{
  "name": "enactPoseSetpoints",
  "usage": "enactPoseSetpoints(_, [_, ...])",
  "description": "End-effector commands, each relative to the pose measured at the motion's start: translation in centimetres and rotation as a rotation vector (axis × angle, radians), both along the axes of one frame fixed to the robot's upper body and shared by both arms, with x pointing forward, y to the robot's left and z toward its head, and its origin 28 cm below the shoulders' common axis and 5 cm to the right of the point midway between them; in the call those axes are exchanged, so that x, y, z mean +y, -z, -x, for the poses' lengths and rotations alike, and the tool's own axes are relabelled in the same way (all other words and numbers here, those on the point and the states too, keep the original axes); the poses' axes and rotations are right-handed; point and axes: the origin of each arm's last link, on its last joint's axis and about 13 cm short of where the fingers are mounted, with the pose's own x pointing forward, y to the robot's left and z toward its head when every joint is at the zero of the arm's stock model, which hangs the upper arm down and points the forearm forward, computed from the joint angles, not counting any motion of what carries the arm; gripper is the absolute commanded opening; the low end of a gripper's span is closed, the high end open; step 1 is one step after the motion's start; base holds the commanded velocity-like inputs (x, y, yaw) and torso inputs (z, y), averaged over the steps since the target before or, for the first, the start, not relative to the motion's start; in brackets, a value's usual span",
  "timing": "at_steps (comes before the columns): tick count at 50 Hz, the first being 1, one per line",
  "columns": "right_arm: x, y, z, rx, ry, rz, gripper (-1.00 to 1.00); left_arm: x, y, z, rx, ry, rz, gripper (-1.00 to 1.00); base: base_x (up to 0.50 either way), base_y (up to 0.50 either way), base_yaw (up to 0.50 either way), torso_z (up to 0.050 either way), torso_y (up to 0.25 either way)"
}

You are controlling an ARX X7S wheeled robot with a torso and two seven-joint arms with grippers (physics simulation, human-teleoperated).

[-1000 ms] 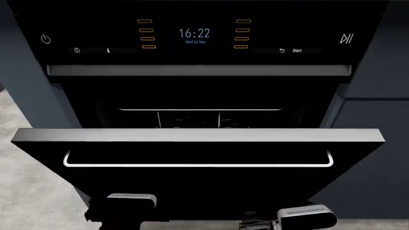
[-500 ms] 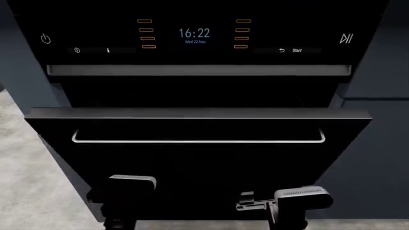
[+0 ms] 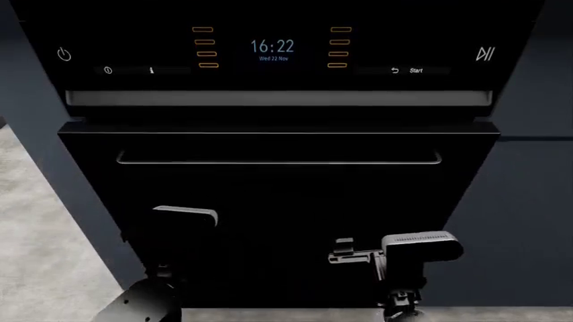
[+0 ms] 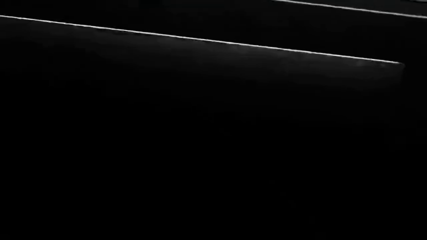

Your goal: Close the dishwasher door

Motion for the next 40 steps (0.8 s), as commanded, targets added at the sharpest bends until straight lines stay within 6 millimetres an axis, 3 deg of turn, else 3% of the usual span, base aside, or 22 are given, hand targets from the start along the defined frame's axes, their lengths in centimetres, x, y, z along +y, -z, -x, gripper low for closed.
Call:
enactPoseSetpoints(1, [0.1,-1.0,-1.2,-0.027,0.011,-0.009,1.00,0.1,-2.3,-1.8,-0.085,0.012,-0.018,1.00,0.00,0.00,0.00,0.010,0.000])
enactPoseSetpoints(40, [0.1,-4.5,-3.1,-0.094,-0.003,-0.016,1.00,0.6,-6.2,-3.7,-0.122,0.033,0.015,1.00,0.00,0.00,0.00,0.000,0.001])
